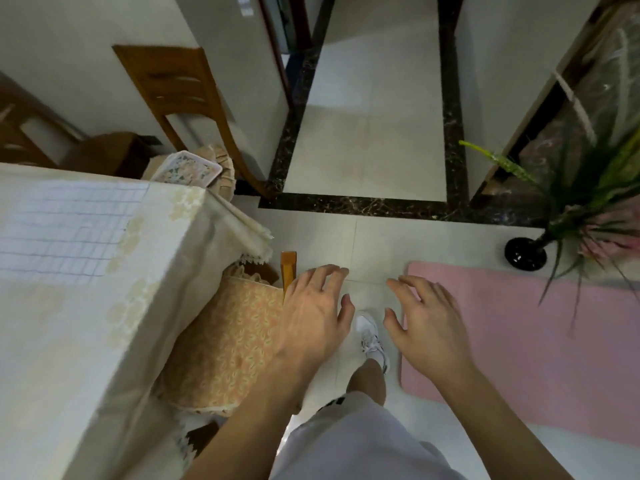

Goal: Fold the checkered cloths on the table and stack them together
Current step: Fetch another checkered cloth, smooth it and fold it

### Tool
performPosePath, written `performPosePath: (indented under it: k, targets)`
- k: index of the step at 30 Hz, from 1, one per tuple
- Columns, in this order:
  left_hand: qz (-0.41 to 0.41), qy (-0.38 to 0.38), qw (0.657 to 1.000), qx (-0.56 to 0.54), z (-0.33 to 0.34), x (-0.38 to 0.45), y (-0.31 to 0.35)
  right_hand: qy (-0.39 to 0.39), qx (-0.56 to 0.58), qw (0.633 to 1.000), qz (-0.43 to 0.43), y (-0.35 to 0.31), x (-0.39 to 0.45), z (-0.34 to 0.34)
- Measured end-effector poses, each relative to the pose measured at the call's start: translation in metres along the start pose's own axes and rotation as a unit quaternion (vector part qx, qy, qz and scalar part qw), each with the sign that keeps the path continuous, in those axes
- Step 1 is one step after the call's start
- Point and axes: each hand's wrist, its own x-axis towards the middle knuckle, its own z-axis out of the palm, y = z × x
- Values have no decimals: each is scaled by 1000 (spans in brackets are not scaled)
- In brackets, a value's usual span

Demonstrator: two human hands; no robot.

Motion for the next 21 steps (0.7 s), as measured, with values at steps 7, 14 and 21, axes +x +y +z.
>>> performPosePath:
  k: [7, 14, 21]
  targets:
    - [-68, 18, 997, -9, 12, 118, -22, -48, -15, 996, -76, 12, 144, 10]
    - [-139, 44, 989, -15, 6, 203, -56, -84, -18, 987, -133, 5, 265, 25]
    - [-234, 38, 971, -18, 2, 236, -99, -139, -4, 970, -197, -26, 346, 45]
